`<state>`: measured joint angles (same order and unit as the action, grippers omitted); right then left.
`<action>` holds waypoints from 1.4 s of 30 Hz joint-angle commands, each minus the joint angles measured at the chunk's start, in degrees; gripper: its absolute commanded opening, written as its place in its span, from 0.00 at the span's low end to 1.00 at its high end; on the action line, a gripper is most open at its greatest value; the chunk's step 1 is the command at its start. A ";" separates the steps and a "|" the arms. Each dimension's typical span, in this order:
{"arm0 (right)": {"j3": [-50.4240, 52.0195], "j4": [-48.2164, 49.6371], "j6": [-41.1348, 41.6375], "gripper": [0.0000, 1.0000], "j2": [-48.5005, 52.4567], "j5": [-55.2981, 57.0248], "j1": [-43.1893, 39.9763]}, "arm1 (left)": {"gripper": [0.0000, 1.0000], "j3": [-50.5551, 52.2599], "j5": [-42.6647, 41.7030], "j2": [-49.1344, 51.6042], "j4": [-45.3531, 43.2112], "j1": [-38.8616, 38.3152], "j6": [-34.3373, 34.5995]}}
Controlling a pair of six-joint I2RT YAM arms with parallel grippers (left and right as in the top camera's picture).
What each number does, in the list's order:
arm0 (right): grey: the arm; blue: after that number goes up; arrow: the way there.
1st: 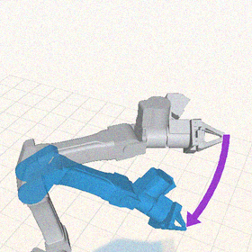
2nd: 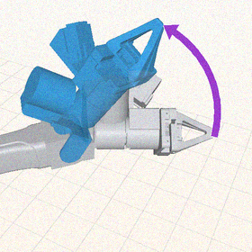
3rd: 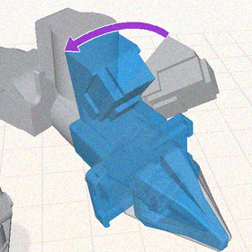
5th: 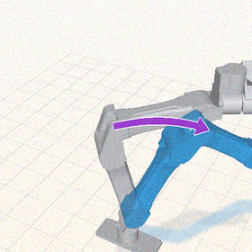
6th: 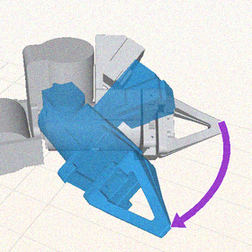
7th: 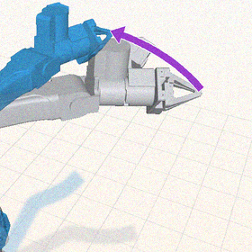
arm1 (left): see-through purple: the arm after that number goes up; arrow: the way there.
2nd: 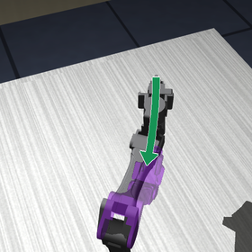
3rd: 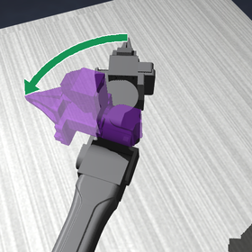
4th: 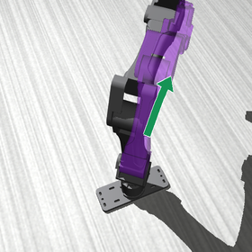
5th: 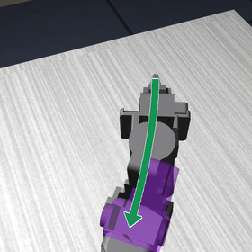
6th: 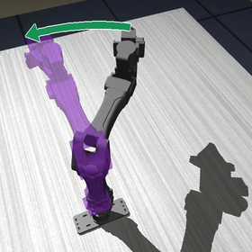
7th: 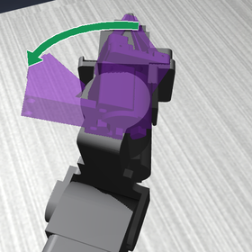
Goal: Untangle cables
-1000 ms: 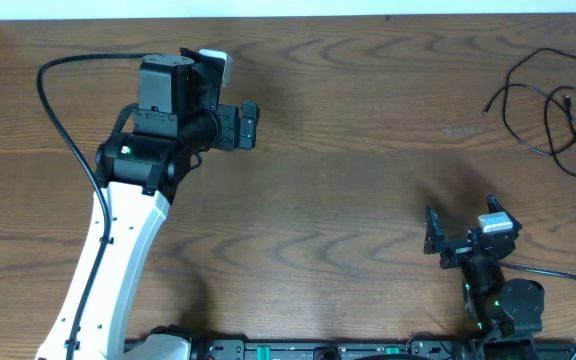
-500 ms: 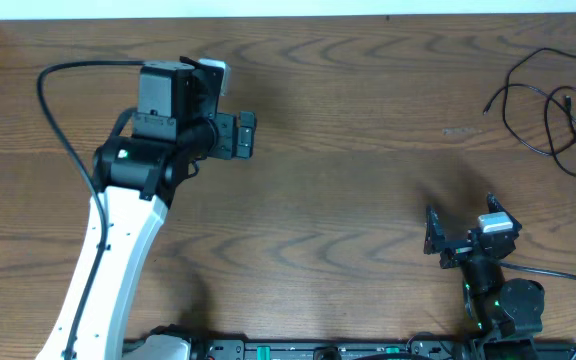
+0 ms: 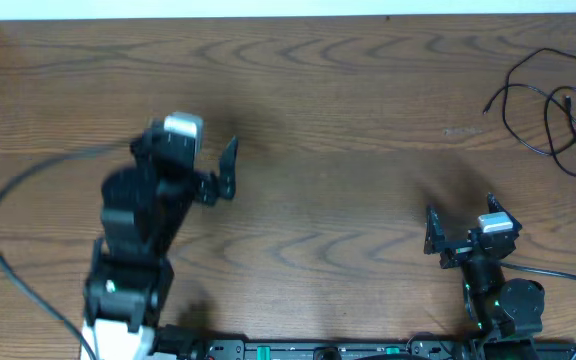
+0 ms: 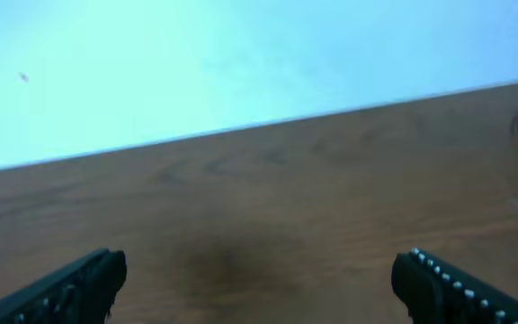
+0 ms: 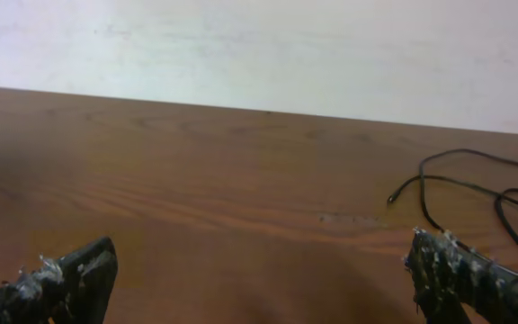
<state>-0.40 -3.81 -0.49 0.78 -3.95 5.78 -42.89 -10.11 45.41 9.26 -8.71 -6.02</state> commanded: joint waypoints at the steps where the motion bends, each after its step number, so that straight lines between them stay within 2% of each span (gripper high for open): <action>1: 0.09 -0.28 0.00 0.99 -0.39 0.59 -0.07 | 0.99 11.26 0.52 -9.33 -5.53 1.31 -0.33; 7: 0.09 -0.28 0.00 0.99 -0.39 0.61 -0.07 | 0.99 26.27 0.52 -25.70 -12.22 4.39 2.34; 16: 0.09 -0.28 0.02 0.99 -0.39 0.61 -0.07 | 0.99 40.00 3.82 -42.10 -12.39 6.56 2.45; 19: 0.09 -0.28 0.02 0.99 -0.39 0.61 -0.07 | 0.99 42.64 5.35 -44.37 -12.39 6.56 2.43; 28: 0.09 -0.28 0.00 0.99 -0.39 0.59 -0.07 | 0.99 42.66 7.41 -45.33 -5.11 6.56 1.99; 42: 0.09 -0.28 0.02 0.99 -0.39 0.59 -0.07 | 0.99 42.66 7.39 -45.07 -5.29 6.56 1.99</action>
<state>-0.40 -3.84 -0.49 0.71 -3.79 5.76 -0.78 -3.09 0.60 1.26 -2.35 -4.29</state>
